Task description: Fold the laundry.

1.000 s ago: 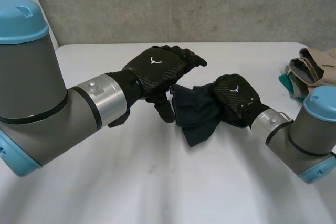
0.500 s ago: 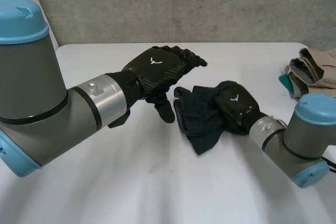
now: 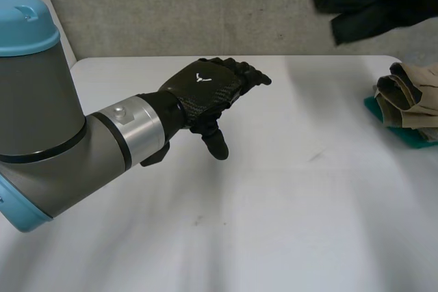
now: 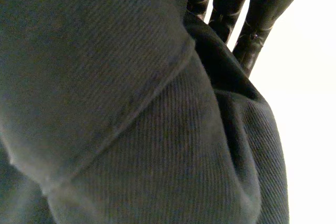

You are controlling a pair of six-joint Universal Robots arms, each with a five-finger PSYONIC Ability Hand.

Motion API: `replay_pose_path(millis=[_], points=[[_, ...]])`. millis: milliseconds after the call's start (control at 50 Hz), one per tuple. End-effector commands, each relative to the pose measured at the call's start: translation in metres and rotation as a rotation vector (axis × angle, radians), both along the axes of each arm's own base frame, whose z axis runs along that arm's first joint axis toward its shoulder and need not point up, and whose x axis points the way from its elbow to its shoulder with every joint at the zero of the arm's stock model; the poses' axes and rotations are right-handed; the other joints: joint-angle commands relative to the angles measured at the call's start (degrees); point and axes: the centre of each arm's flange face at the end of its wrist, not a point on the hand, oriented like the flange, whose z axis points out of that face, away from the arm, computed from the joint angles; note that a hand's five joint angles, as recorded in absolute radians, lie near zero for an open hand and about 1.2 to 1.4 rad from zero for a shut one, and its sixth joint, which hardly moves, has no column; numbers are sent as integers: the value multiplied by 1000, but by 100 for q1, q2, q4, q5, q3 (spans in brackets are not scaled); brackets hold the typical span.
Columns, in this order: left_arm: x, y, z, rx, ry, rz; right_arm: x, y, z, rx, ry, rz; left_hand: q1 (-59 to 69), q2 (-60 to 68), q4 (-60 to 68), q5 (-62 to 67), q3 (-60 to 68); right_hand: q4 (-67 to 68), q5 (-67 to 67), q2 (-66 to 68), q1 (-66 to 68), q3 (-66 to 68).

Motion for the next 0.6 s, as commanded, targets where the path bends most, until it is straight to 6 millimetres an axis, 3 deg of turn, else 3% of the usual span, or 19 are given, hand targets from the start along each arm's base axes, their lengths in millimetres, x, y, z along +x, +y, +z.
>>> replay_pose_path(millis=[20, 100, 120, 160, 320, 400, 540, 560, 600], points=[[0, 1, -1, 4, -2, -2, -103, -39, -4, -31, -67, -2, 125, -84, -90, -192, -23, 1231, 1745, 1279, 2713, 1327], [0, 1, -2, 4, -2, -2, -138, -51, -29, 17, -53, -32, 125, -84, -90, -192, -23, 1231, 1745, 1279, 2713, 1327], [0, 1, -2, 5, -3, -2, -154, -55, -43, 48, -43, -47, 125, -84, -90, -192, -23, 1231, 1745, 1279, 2713, 1327], [0, 1, -2, 4, -2, -2, -167, -58, -60, 86, -31, -52, 125, -84, -90, -192, -23, 1231, 1745, 1279, 2713, 1327], [-1, 2, -5, 13, -9, -4, -188, -56, -153, 301, 37, 30, 142, -68, -73, -175, -7, 1231, 1745, 1279, 2713, 1327], [-1, 1, -7, 18, -12, -4, -209, -50, -174, 337, 55, 12, 142, -67, -73, -175, -7, 1231, 1745, 1279, 2713, 1327], [-2, 2, -7, 19, -11, -7, -218, -48, -181, 351, 60, 11, 142, -67, -73, -175, -7, 1231, 1745, 1279, 2713, 1327], [-2, 2, -7, 21, -8, -6, -219, -48, -178, 345, 61, 6, 142, -67, -73, -175, -7, -1411, -897, -1363, 71, -1315], [-2, 2, -7, 23, -7, -6, -219, -47, -176, 349, 55, 3, 142, -67, -73, -175, -7, -4030, -3516, -3982, -2548, -3934]])
